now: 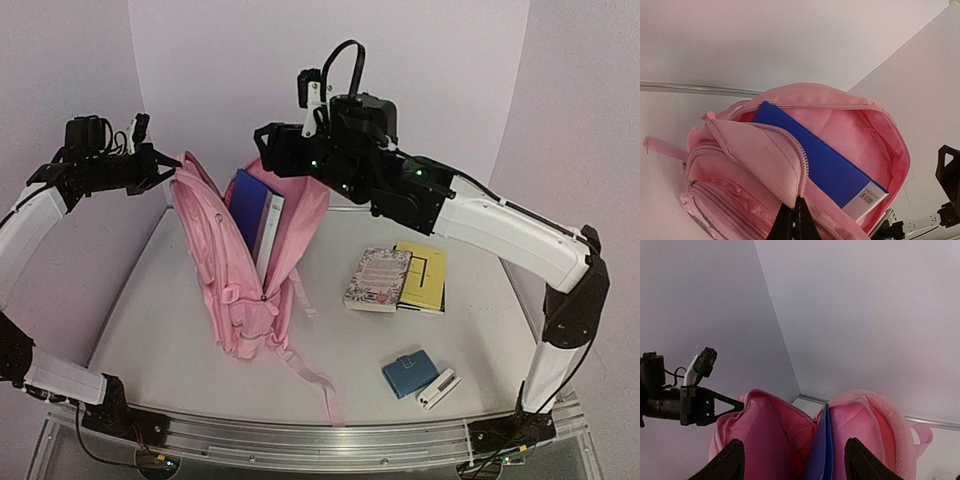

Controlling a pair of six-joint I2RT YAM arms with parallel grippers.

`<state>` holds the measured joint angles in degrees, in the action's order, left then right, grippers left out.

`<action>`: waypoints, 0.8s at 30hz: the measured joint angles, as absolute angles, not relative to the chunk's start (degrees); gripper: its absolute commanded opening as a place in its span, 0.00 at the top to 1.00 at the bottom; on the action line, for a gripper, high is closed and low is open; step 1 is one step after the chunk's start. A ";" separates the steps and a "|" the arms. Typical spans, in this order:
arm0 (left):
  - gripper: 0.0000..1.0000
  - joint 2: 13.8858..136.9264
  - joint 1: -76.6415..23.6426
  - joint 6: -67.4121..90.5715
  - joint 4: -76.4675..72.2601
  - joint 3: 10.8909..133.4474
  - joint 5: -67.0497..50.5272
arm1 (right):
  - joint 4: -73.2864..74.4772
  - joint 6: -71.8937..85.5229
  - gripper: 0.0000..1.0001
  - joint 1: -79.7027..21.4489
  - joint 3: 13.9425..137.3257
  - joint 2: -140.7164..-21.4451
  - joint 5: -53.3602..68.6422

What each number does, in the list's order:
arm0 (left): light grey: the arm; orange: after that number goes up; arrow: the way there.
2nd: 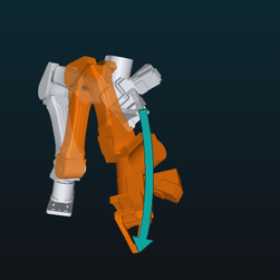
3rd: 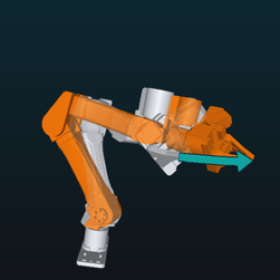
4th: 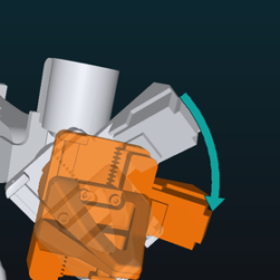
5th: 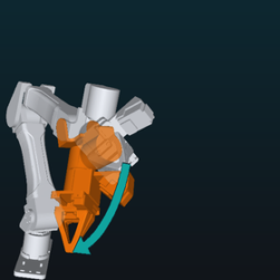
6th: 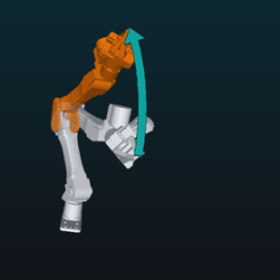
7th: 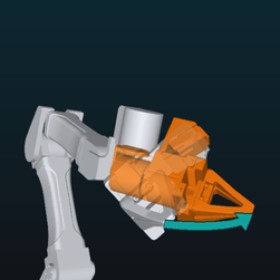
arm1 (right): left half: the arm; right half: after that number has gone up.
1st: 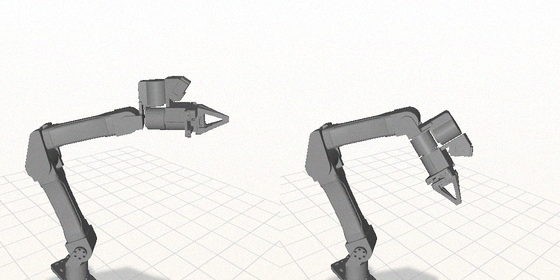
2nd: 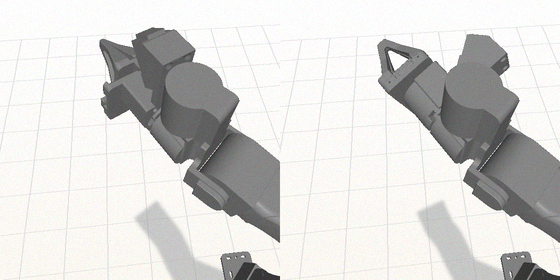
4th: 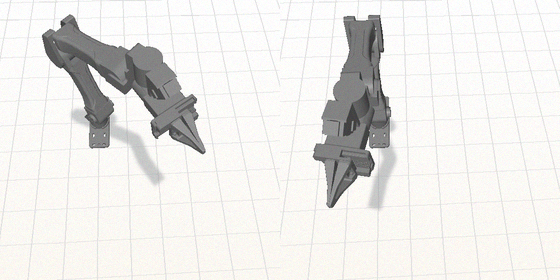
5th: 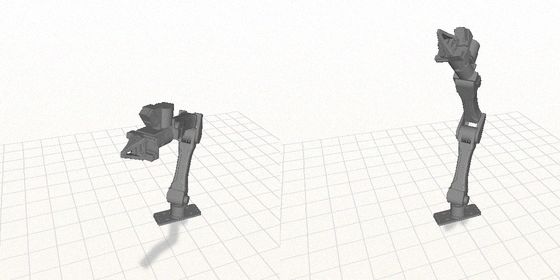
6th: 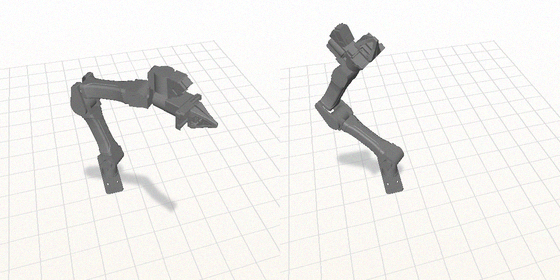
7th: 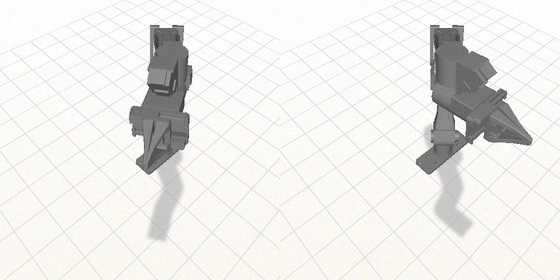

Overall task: Pack the student bag
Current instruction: Place the files in the student bag.

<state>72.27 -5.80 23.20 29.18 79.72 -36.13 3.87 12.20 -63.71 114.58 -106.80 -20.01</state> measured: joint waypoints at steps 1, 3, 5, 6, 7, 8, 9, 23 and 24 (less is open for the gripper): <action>1.00 72.17 -5.80 23.05 29.40 79.72 -35.99 | 5.41 12.99 0.37 -63.27 114.98 -107.36 -18.47; 1.00 72.00 -5.80 22.87 29.66 79.72 -35.83 | 7.91 14.17 0.42 -62.54 115.20 -108.15 -16.26; 1.00 71.92 -5.80 22.76 29.84 79.72 -35.83 | 9.99 15.39 0.46 -61.82 115.20 -109.06 -14.51; 1.00 71.90 -5.80 22.74 29.94 79.72 -35.81 | 10.92 16.04 0.48 -61.47 115.20 -109.55 -13.84; 1.00 71.87 -5.80 22.74 29.96 79.72 -35.81 | 11.82 16.54 0.50 -61.13 115.26 -110.11 -13.19; 1.00 71.85 -5.80 22.72 29.98 79.72 -35.81 | 12.60 17.10 0.51 -60.82 115.41 -110.74 -12.60; 1.00 71.83 -5.80 22.72 30.00 79.72 -35.81 | 13.29 17.46 0.52 -60.56 115.60 -111.33 -12.03; 1.00 71.47 -5.78 22.54 30.54 79.72 -35.55 | 18.12 19.33 0.91 -59.81 116.97 -113.54 -8.53; 1.00 71.42 -5.78 22.55 30.56 79.72 -35.43 | 18.09 19.55 0.93 -59.81 116.86 -113.54 -8.36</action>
